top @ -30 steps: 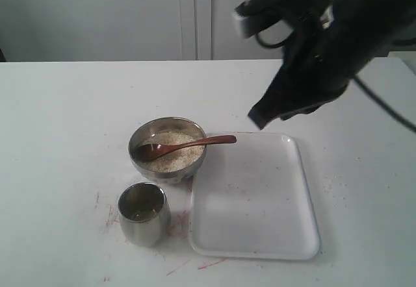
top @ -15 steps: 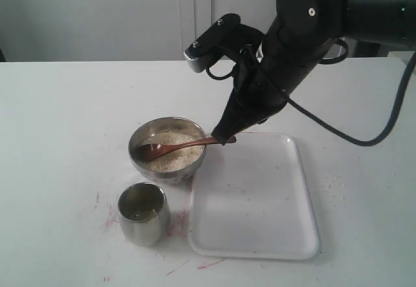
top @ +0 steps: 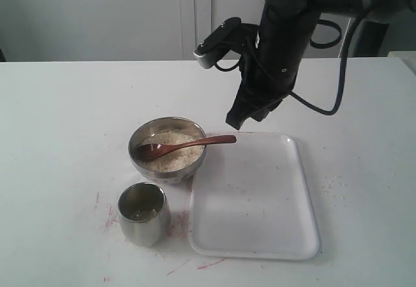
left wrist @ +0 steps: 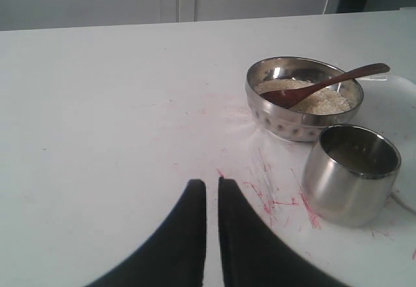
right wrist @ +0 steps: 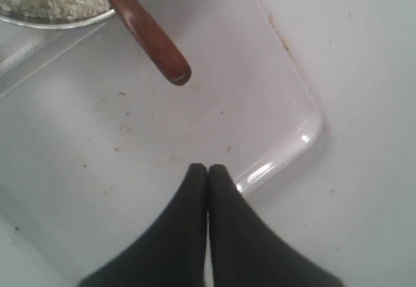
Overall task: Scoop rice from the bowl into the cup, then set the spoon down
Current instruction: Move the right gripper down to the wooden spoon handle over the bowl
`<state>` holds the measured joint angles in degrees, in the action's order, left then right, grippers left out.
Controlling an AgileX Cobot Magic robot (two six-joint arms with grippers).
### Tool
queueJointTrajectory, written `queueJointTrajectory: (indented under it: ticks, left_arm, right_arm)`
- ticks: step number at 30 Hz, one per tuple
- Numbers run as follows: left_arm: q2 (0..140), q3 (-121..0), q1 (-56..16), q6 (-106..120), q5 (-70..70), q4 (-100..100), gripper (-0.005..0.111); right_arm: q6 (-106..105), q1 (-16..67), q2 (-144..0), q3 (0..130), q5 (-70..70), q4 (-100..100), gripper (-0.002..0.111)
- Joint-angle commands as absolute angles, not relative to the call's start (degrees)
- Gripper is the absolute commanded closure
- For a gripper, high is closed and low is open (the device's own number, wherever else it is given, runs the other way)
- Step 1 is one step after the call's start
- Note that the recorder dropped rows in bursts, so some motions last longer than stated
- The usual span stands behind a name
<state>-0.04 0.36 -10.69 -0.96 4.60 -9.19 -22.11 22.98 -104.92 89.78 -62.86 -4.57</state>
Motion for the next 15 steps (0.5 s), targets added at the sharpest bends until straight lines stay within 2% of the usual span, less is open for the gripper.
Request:
queueJointTrajectory:
  ticks: [1,11,15]
  left_arm:
    - [0.00,0.00,-10.74,-1.06,4.38,-9.78,0.092]
    - [0.00,0.00,-10.74,-1.06,4.38,-9.78,0.092]
    - [0.00,0.00,-10.74,-1.06,4.38,-9.78,0.092]
  right_arm:
    - [-26.41,22.80,-106.35,91.91,-62.08,-2.92,0.108]
    - [-35.50,22.93,-109.38,91.91,-61.51,1.57,0.107]
    - [-37.50,22.93,-109.38,91.91,-61.22,1.70,0.092]
